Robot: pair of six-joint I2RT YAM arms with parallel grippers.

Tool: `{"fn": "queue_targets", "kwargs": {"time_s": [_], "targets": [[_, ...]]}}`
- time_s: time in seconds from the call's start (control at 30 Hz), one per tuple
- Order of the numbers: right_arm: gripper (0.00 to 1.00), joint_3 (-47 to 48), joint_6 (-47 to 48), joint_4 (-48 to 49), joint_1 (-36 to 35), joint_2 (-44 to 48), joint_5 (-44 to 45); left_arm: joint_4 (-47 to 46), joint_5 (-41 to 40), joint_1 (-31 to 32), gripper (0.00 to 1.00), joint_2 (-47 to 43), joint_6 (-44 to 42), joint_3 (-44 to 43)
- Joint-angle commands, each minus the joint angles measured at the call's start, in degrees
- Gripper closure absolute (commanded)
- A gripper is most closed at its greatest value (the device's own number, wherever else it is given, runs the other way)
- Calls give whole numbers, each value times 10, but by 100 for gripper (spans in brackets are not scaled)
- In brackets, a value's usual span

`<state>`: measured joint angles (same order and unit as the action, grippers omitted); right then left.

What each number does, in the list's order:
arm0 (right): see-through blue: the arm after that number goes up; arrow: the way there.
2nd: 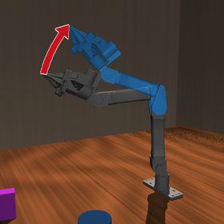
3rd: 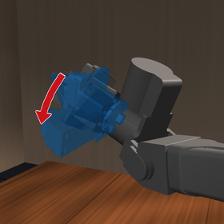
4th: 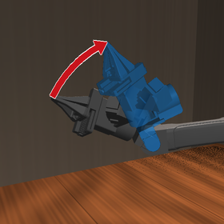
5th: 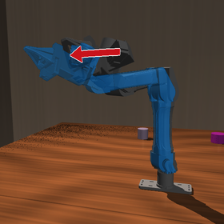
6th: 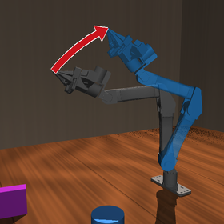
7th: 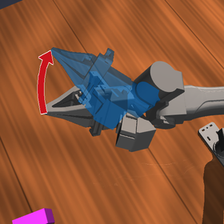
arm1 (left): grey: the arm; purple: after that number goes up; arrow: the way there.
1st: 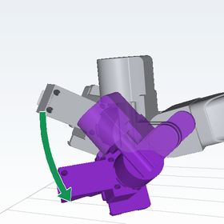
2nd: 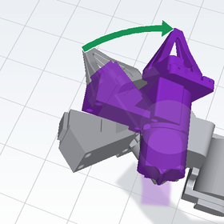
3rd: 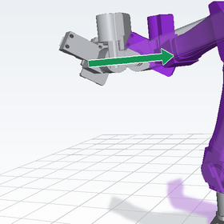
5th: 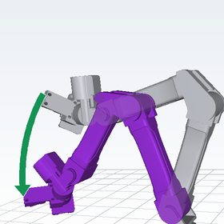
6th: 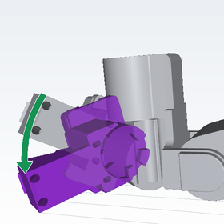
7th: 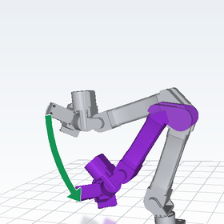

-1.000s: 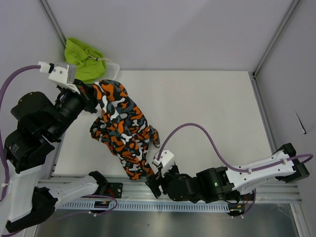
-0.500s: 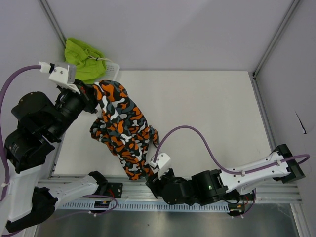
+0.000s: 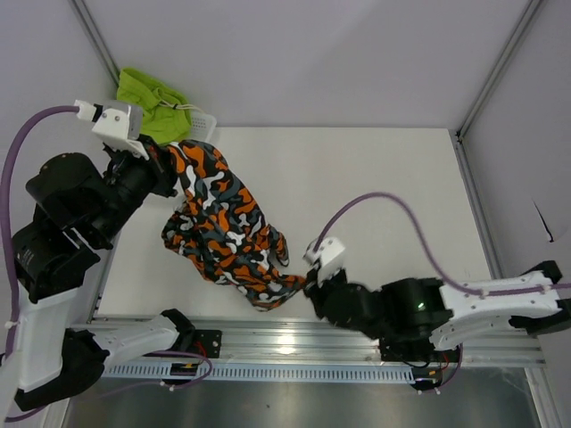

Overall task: Fold and stack the shorts
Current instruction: Flatten the shorts out

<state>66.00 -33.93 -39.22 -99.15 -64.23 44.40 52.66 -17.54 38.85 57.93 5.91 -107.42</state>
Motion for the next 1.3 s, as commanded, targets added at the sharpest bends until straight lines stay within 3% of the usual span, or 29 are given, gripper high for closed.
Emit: {"fn": "queue_targets", "kwargs": {"time_s": [0.0,0.17,0.33,0.6,0.7,0.87,0.93,1.07,1.1,1.2,1.23,1.27], "targets": [[100,73,98,-40,89,90,1,7,-34,-4,100,36,-14,-28],[100,170,242,-48,276,90,-117,21,-51,-4,100,95,-43,-82],[100,270,301,-64,399,49,-221,92,-44,-4,100,177,-57,-236],[100,395,313,-103,406,63,-315,57,43,-4,100,65,-57,-186],[100,431,309,-126,405,64,-388,53,76,-4,100,30,-54,-179],[100,578,292,-188,406,35,-469,87,110,-4,100,32,-43,-261],[100,639,291,-193,407,22,-466,88,108,-4,100,38,-40,-284],[100,771,304,-253,397,-55,-362,101,57,-4,100,87,-35,-327],[100,791,314,-264,390,-77,-307,112,52,-4,100,106,-35,-335],[100,795,325,-279,402,-142,-261,123,41,-17,100,168,-32,-313],[100,783,323,-279,430,-159,-283,119,97,-38,100,177,-18,-290],[100,745,317,-266,473,-161,-329,104,145,-101,100,189,-10,-262]]}}
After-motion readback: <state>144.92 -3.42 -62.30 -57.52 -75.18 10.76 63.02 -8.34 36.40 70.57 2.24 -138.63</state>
